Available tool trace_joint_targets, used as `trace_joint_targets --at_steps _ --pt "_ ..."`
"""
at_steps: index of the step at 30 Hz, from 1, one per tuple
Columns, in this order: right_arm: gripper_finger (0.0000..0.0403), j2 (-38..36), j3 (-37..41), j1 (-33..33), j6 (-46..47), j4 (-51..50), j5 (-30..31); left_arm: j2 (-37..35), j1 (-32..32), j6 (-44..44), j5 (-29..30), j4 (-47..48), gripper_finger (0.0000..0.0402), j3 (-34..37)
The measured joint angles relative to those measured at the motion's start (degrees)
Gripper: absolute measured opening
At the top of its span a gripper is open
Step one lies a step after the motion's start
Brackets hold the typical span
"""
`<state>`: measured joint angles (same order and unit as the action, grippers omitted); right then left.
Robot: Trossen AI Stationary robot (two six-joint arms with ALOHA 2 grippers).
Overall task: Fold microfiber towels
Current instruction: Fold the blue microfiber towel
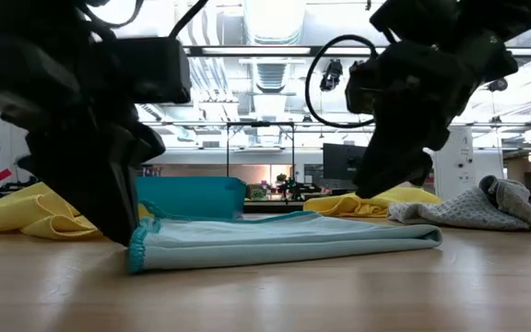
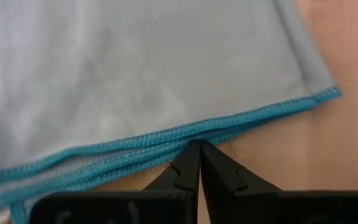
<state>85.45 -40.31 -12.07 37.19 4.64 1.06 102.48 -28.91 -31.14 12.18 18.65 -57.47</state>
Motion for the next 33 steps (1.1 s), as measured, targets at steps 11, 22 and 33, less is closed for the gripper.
trace_joint_targets --at_steps 11,22,33 --pt "0.0201 0.0 0.0 2.3 3.5 -2.4 0.4 1.0 0.2 0.0 2.2 -0.4 0.0 0.0" --pt "0.0201 5.6 -0.6 2.3 4.2 -0.5 0.6 1.2 0.3 0.0 3.2 -1.5 0.0 0.0" --pt "0.0148 8.1 -3.1 2.3 3.2 0.4 0.3 1.2 0.3 0.0 3.3 -1.8 0.0 0.0"
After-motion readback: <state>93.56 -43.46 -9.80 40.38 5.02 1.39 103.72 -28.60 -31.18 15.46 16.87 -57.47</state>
